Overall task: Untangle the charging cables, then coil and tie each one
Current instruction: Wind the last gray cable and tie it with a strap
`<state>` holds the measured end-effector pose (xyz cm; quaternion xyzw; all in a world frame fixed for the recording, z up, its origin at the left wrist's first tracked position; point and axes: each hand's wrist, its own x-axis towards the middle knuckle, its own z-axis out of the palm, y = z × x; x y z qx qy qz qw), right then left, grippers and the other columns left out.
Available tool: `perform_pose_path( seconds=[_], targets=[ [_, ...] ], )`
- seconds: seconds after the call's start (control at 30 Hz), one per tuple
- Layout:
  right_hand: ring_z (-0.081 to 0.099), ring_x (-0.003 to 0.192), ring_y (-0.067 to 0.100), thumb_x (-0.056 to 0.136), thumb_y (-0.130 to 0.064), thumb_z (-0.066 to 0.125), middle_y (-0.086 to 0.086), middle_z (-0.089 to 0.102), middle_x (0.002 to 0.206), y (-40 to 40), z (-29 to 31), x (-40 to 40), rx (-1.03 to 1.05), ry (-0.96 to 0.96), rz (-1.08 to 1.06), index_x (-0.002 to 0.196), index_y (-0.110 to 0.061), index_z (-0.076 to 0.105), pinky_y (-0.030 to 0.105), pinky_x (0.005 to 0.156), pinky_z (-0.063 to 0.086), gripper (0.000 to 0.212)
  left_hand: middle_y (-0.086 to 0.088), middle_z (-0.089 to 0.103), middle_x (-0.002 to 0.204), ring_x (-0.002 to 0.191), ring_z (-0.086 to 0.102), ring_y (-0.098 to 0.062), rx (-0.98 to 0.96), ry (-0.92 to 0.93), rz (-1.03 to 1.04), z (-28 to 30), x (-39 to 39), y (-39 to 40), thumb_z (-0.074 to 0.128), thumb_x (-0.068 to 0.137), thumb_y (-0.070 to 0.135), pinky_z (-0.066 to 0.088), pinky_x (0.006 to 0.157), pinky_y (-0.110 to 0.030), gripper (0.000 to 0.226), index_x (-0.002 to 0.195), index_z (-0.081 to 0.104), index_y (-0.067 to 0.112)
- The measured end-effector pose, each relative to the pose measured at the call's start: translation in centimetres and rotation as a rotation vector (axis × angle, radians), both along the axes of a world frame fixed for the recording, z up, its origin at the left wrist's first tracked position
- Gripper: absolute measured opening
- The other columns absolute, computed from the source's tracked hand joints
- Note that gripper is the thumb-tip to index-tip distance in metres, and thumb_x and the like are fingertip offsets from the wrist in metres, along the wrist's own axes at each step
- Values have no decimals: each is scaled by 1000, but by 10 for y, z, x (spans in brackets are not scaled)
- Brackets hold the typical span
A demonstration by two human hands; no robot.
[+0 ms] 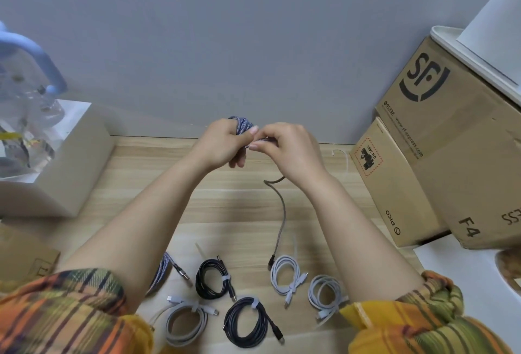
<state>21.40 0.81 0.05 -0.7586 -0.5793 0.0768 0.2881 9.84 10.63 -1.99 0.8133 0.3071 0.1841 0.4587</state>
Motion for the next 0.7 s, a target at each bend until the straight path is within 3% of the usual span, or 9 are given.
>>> perform_pose_path(
  seconds=[0.1, 0.2, 0.3, 0.4, 0.5, 0.6, 0.7],
  targets=[
    [51, 73, 13, 85, -33, 64, -11, 53, 70, 6, -4, 4, 83, 42, 11, 78, -25, 68, 31, 63, 39, 11, 3, 43, 33, 35, 33, -13, -105, 4, -30, 12, -5, 1, 38, 100, 37, 30, 48, -26, 50, 57, 49, 12],
    [56, 74, 14, 83, -30, 65, -9, 60, 75, 8, -2, 13, 312, 134, -67, 78, -22, 69, 36, 69, 46, 11, 4, 32, 35, 35, 24, -15, -428, -21, -254, 22, -17, 10, 23, 95, 58, 36, 50, -26, 68, 72, 59, 6],
    [59, 79, 12, 86, -30, 61, -13, 64, 79, 9, -1, 14, 385, 259, -69, 86, -17, 73, 38, 75, 49, 18, 7, 30, 34, 32, 22, -10, -643, -219, -435, 27, -24, 15, 43, 91, 47, 39, 50, -24, 45, 64, 58, 15],
    [53, 65, 2, 90, -35, 53, -30, 56, 62, 12, -2, 11, 270, 297, -46, 89, -24, 72, 32, 68, 45, 23, 14, 35, 35, 30, 27, -2, -804, -447, -504, 29, -20, 9, 70, 76, 42, 41, 53, -21, 26, 64, 59, 21],
    [50, 56, 13, 94, -32, 46, -14, 51, 51, 13, -5, 9, 134, 253, -47, 67, -36, 57, 36, 64, 46, 29, 13, 41, 40, 34, 37, -2, -1074, -692, -489, 31, -10, 1, 74, 72, 33, 48, 59, -21, 18, 72, 64, 18],
    [47, 59, 25, 96, -18, 41, -5, 46, 54, 13, -4, 8, 29, 233, -44, 75, -18, 57, 37, 62, 46, 27, 9, 45, 49, 40, 43, -5, -1291, -898, -366, 37, 5, -10, 65, 81, 22, 51, 63, -22, 14, 83, 66, 8],
    [42, 63, 24, 95, -12, 40, -2, 46, 57, 9, 2, 7, -79, 226, -35, 69, -21, 50, 29, 56, 32, 29, 9, 46, 54, 45, 46, -3, -1296, -985, -180, 42, 17, -20, 44, 91, 28, 51, 65, -19, 25, 94, 57, 7]
  ],
)
